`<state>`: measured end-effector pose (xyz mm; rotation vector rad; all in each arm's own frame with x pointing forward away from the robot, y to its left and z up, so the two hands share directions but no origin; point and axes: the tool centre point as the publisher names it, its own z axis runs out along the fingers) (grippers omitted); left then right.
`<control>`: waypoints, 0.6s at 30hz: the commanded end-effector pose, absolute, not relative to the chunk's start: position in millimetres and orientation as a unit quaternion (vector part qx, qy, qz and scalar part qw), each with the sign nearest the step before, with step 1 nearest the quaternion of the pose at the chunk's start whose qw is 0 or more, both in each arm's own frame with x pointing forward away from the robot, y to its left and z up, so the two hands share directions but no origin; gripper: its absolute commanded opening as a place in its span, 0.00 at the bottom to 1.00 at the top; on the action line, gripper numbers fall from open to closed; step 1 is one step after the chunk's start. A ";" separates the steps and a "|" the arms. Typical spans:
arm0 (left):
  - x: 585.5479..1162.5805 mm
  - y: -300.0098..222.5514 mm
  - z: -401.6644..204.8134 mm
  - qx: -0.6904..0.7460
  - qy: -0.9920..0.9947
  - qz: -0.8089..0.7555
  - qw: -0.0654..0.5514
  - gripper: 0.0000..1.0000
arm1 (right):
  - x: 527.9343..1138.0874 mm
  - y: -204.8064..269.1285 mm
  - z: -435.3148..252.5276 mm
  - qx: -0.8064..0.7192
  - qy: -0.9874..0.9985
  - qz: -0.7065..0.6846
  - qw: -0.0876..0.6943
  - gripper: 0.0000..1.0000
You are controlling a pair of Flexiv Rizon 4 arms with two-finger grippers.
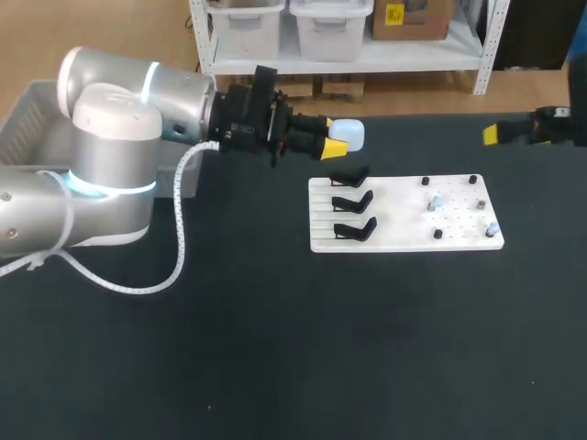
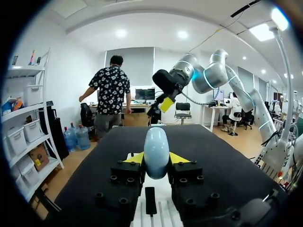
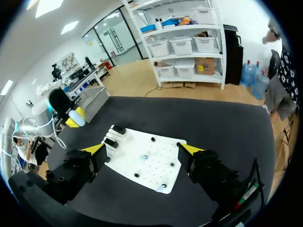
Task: Pick up each earbud case from the left stands, insert the matching earbuds, close the lid, and place the case in the box.
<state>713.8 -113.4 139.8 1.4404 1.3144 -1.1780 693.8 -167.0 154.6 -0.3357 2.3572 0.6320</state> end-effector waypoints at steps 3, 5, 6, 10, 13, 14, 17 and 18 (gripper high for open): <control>715.0 -113.8 139.7 0.575 0.524 -0.470 0.417 0.00 | 670.0 -133.3 167.4 -0.154 0.896 0.249 0.334 1.00; 715.1 -113.2 139.5 0.576 0.523 -0.471 0.416 0.00 | 663.7 -121.3 170.4 -0.166 0.894 0.251 0.331 1.00; 715.2 -112.7 139.4 0.577 0.522 -0.473 0.414 0.00 | 660.2 -114.9 172.0 -0.171 0.894 0.251 0.330 1.00; 716.0 -113.1 139.0 0.584 0.515 -0.477 0.407 0.00 | 651.1 -95.1 178.0 -0.190 0.892 0.251 0.324 1.00; 716.2 -115.5 137.7 0.586 0.513 -0.479 0.404 0.00 | 647.3 -83.9 181.5 -0.196 0.891 0.252 0.322 1.00; 716.3 -116.1 137.1 0.586 0.513 -0.479 0.404 0.00 | 646.5 -80.8 182.0 -0.198 0.891 0.253 0.320 1.00; 716.1 -117.3 135.0 0.584 0.515 -0.480 0.403 0.00 | 644.5 -70.4 181.8 -0.208 0.893 0.250 0.312 1.00; 716.1 -117.4 134.8 0.583 0.516 -0.480 0.404 0.00 | 643.2 -67.0 181.5 -0.210 0.893 0.248 0.311 1.00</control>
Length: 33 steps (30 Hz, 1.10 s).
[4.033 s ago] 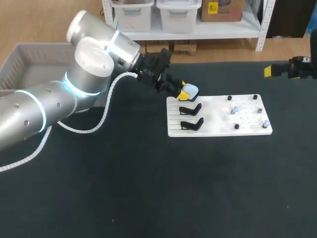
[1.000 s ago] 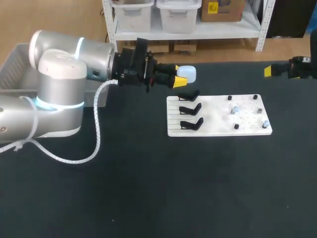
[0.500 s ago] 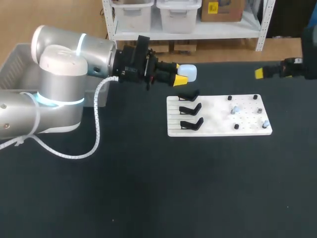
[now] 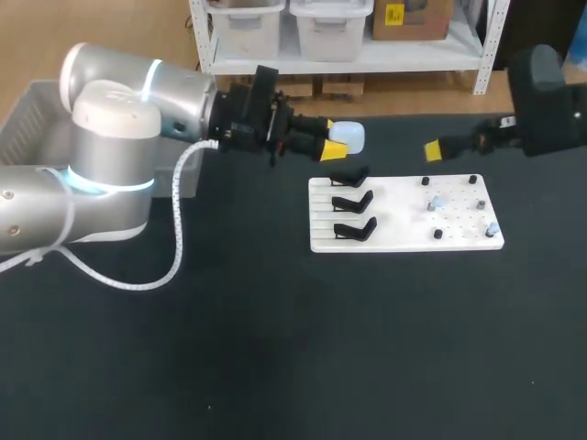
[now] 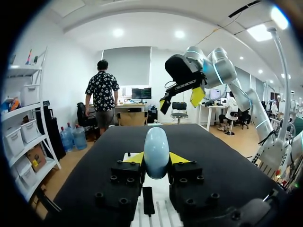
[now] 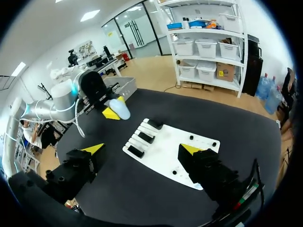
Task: Pick up each earbud case from the left stands, insert the matching earbuds, close the lid, and place the case in the box.
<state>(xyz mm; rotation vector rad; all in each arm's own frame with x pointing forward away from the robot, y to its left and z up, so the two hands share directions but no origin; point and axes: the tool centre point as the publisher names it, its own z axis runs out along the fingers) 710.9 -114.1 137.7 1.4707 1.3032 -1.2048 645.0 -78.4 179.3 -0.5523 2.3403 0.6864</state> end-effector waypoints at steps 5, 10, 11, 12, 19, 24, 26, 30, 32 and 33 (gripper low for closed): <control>716.4 -118.6 133.6 0.576 0.527 -0.470 0.413 0.00 | 640.8 -53.3 177.2 -0.219 0.896 0.243 0.301 1.00; 717.3 -119.6 133.9 0.571 0.531 -0.463 0.422 0.00 | 644.1 -44.2 173.1 -0.227 0.897 0.234 0.298 1.00; 717.3 -119.7 133.9 0.570 0.531 -0.463 0.423 0.00 | 645.1 -42.6 172.7 -0.227 0.897 0.234 0.298 1.00; 717.3 -119.9 133.8 0.569 0.532 -0.463 0.423 0.00 | 646.1 -40.5 172.5 -0.228 0.897 0.233 0.299 1.00; 716.3 -121.0 134.0 0.566 0.534 -0.460 0.428 0.00 | 662.2 -29.4 167.7 -0.223 0.900 0.238 0.290 1.00; 716.3 -121.0 134.0 0.566 0.534 -0.460 0.428 0.00 | 675.9 -20.6 162.7 -0.217 0.903 0.247 0.276 1.00; 716.3 -121.0 134.0 0.566 0.534 -0.460 0.428 0.00 | 679.9 -16.6 161.4 -0.217 0.904 0.247 0.274 1.00; 716.3 -121.0 134.0 0.566 0.534 -0.460 0.428 0.00 | 692.1 -9.3 158.8 -0.210 0.906 0.259 0.259 1.00; 716.3 -121.0 134.0 0.566 0.534 -0.460 0.428 0.00 | 696.6 -5.1 159.4 -0.209 0.907 0.262 0.257 1.00; 716.3 -121.0 134.0 0.566 0.534 -0.460 0.428 0.00 | 697.8 -3.0 159.5 -0.209 0.906 0.263 0.256 1.00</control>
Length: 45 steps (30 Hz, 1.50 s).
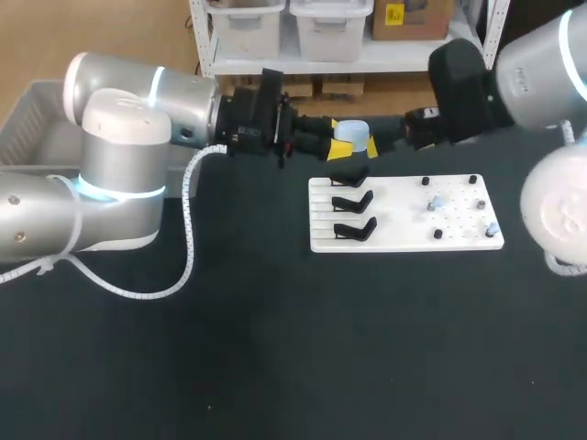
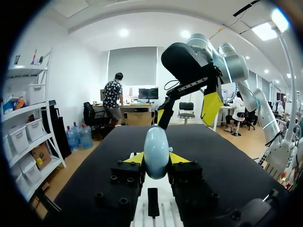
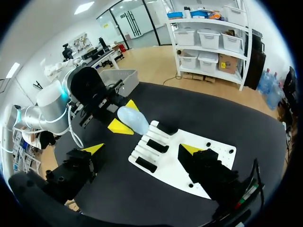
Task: Pick up each earbud case from the left stands, insert the matching earbuds, close the lid, and place the case in the box.
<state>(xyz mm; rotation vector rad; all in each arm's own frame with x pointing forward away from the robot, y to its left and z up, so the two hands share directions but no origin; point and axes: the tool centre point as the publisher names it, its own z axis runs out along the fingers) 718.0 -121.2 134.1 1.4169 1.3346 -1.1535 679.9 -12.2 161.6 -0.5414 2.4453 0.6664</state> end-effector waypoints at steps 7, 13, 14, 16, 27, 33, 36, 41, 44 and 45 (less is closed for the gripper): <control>716.3 -121.0 134.0 0.566 0.534 -0.460 0.428 0.00 | 701.7 6.4 156.9 -0.215 0.908 0.262 0.247 1.00; 716.3 -121.0 134.0 0.566 0.534 -0.460 0.428 0.00 | 706.3 5.2 152.2 -0.213 0.912 0.257 0.239 1.00; 716.3 -121.0 134.0 0.566 0.534 -0.460 0.428 0.00 | 707.1 4.8 151.7 -0.212 0.912 0.257 0.238 1.00; 716.3 -121.0 134.0 0.566 0.534 -0.460 0.428 0.00 | 708.2 4.2 150.2 -0.210 0.914 0.255 0.236 1.00; 716.3 -121.0 134.0 0.566 0.534 -0.460 0.428 0.00 | 708.6 5.0 144.8 -0.211 0.917 0.252 0.227 1.00; 716.3 -121.0 134.0 0.566 0.534 -0.460 0.428 0.00 | 712.5 4.1 142.6 -0.209 0.918 0.250 0.225 1.00; 716.3 -121.0 134.0 0.566 0.534 -0.460 0.428 0.00 | 714.8 3.9 142.2 -0.208 0.919 0.248 0.225 1.00; 716.3 -121.0 134.0 0.566 0.534 -0.460 0.428 0.00 | 717.9 4.8 141.8 -0.207 0.920 0.246 0.225 1.00; 716.3 -121.0 134.0 0.566 0.534 -0.460 0.428 0.00 | 720.3 4.8 142.6 -0.207 0.920 0.243 0.227 1.00; 716.3 -121.0 134.0 0.566 0.534 -0.460 0.428 0.00 | 721.1 4.4 142.7 -0.206 0.921 0.240 0.228 1.00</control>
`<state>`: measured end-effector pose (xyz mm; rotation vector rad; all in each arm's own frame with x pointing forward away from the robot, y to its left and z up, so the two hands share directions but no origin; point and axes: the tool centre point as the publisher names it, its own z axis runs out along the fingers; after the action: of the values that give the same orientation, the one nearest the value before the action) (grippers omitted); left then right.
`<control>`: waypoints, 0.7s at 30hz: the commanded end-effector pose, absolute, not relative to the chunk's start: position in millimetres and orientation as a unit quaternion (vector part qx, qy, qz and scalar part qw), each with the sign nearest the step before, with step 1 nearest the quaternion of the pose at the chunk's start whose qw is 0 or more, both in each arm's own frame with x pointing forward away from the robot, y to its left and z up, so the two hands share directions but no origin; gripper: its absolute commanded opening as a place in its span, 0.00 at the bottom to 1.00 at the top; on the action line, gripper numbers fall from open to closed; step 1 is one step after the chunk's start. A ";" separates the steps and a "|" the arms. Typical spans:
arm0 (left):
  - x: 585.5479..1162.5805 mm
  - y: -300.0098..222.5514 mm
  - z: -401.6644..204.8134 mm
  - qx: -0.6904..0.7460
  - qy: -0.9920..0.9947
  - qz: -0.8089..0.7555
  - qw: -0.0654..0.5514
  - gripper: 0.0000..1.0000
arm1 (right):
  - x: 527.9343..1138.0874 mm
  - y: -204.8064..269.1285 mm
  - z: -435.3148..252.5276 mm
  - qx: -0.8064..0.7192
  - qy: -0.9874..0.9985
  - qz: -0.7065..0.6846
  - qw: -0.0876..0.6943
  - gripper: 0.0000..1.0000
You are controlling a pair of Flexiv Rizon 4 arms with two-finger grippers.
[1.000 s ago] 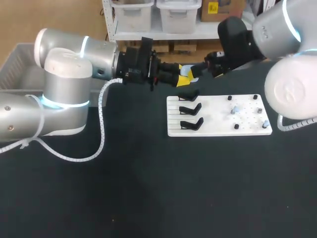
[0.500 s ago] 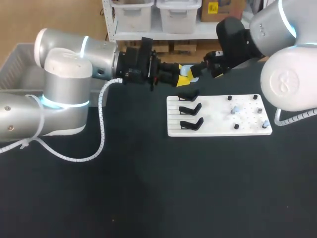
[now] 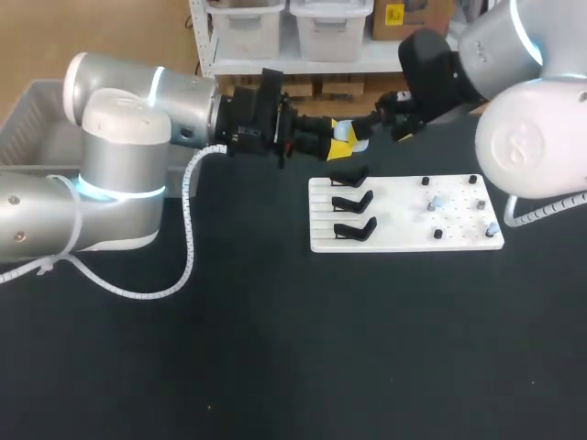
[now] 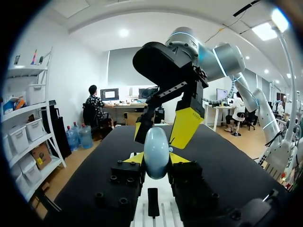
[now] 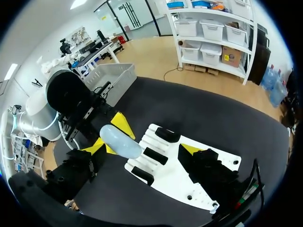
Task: Pick up each earbud case from the left stands, insert the matching earbuds, close the lid, and place the case in the box.
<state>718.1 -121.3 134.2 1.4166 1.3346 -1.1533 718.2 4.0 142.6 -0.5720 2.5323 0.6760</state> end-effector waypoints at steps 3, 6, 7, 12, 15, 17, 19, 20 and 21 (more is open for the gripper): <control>716.3 -121.0 134.0 0.566 0.534 -0.460 0.428 0.00 | 723.9 2.6 144.1 -0.204 0.922 0.232 0.235 1.00; 716.3 -121.0 134.0 0.566 0.534 -0.460 0.428 0.00 | 725.6 0.7 145.8 -0.202 0.922 0.229 0.238 1.00; 716.3 -121.0 134.0 0.566 0.534 -0.460 0.428 0.00 | 726.4 0.0 146.4 -0.202 0.922 0.228 0.239 1.00; 716.3 -121.0 134.0 0.566 0.534 -0.460 0.428 0.00 | 727.3 -4.6 155.9 -0.198 0.919 0.221 0.260 1.00; 716.3 -121.0 134.0 0.566 0.534 -0.460 0.428 0.00 | 723.8 -10.9 167.0 -0.204 0.913 0.201 0.291 1.00; 716.3 -121.0 134.0 0.566 0.534 -0.460 0.428 0.00 | 719.9 -17.1 173.5 -0.217 0.909 0.177 0.309 1.00; 716.3 -121.0 134.0 0.566 0.534 -0.460 0.428 0.00 | 715.4 -24.9 178.4 -0.233 0.906 0.139 0.325 1.00; 716.3 -121.0 134.0 0.566 0.534 -0.460 0.428 0.00 | 712.9 -29.9 180.0 -0.240 0.906 0.115 0.328 1.00; 716.3 -121.0 134.0 0.566 0.534 -0.460 0.428 0.00 | 710.6 -35.1 180.9 -0.240 0.908 0.101 0.328 1.00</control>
<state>718.0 -121.4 134.1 1.4164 1.3348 -1.1529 735.7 -21.4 171.4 -0.6844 2.3969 0.4809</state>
